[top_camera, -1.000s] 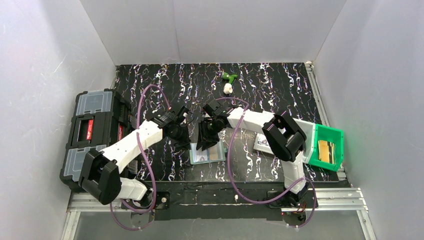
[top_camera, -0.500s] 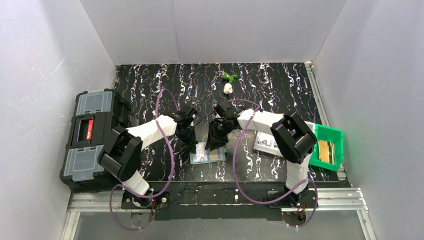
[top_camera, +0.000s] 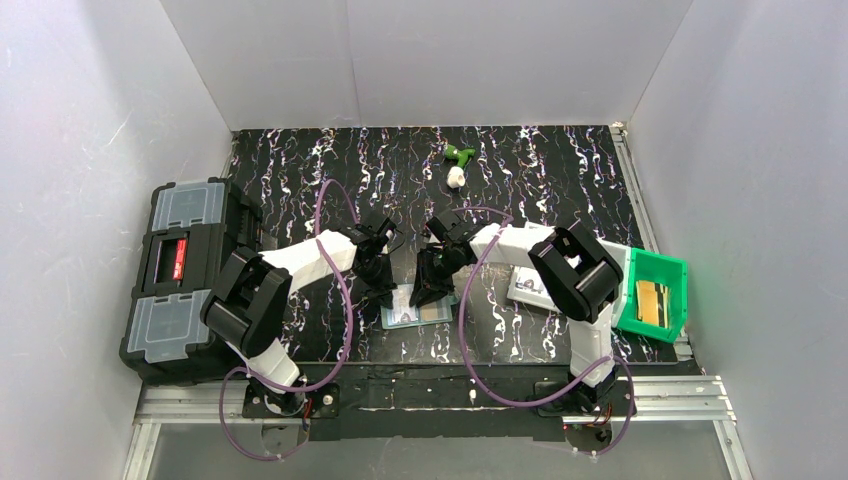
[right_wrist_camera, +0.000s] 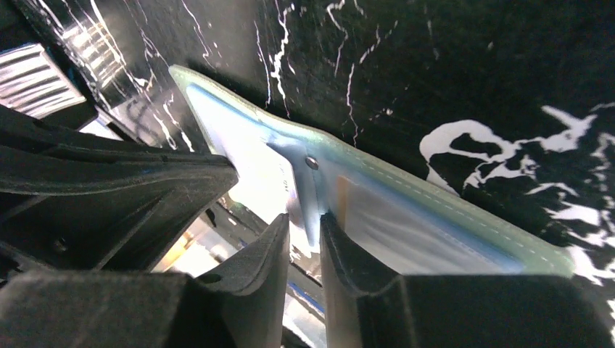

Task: Take the credit cards out of the card holder
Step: Remove the credit card from the card holder.

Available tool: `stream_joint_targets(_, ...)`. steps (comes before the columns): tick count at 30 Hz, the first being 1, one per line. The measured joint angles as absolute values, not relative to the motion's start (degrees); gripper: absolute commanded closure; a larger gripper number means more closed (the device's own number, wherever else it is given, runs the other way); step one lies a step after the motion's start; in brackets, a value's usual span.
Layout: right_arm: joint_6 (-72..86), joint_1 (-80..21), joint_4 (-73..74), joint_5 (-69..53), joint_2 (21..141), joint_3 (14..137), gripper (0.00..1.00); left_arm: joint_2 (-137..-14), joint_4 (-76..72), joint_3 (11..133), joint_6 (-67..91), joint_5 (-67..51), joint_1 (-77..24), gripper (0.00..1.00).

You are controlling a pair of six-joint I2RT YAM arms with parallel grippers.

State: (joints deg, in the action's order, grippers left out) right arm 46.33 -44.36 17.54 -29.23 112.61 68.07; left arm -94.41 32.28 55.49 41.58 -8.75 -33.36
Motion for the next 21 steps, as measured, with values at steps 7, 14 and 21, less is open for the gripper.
stream_joint_targets(7, 46.6, -44.1, 15.4, -31.3, 112.7, 66.8, 0.70, -94.5, 31.9, 55.2, 42.0, -8.8, -33.3, 1.00)
stream_joint_targets(14, 48.2, -43.8, 11.6, -34.6, 113.9, 66.0, 0.79, -94.5, 31.5, 54.9, 42.0, -9.5, -33.0, 1.00)
stream_joint_targets(21, 48.0, -43.5, 11.1, -35.9, 113.9, 65.7, 0.99, -94.6, 31.3, 54.8, 42.1, -10.0, -32.8, 1.00)
